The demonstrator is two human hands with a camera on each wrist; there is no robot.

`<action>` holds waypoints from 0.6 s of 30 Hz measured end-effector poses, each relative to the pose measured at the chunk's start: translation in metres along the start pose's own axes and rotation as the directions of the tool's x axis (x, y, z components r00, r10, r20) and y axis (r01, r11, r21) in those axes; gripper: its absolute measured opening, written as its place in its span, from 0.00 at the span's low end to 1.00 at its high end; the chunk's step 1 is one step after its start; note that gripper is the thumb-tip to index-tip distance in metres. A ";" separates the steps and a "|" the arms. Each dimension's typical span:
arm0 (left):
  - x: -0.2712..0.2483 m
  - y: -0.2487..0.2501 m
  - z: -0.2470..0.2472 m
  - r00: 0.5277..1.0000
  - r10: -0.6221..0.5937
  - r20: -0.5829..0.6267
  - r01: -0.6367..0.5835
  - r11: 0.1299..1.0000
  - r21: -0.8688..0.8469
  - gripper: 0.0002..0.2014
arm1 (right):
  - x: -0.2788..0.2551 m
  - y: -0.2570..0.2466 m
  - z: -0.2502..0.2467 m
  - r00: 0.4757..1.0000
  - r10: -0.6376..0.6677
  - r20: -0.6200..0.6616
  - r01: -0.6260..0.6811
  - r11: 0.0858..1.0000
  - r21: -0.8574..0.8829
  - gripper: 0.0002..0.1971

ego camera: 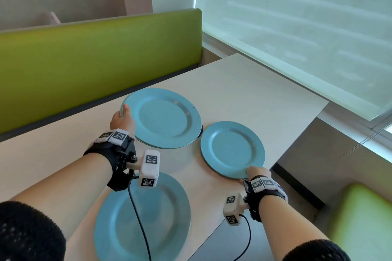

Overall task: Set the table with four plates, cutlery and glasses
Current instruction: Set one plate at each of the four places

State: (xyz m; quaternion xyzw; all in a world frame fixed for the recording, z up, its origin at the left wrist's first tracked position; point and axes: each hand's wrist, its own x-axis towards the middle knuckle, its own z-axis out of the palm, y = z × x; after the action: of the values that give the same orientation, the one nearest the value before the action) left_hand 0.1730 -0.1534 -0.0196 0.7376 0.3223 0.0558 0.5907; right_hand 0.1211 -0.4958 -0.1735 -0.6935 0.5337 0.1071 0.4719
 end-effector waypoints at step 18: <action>0.000 0.000 -0.058 0.999 -0.036 -0.016 0.037 0.996 0.080 0.28 | -0.144 -0.077 0.041 0.871 -0.481 0.097 0.490 0.865 -0.106 0.23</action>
State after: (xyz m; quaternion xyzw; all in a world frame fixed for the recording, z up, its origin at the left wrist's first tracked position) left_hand 0.1465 -0.1053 -0.0023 0.7543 0.3420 0.0373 0.5592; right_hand 0.1420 -0.3738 -0.0600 -0.8302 0.3178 0.0421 0.4561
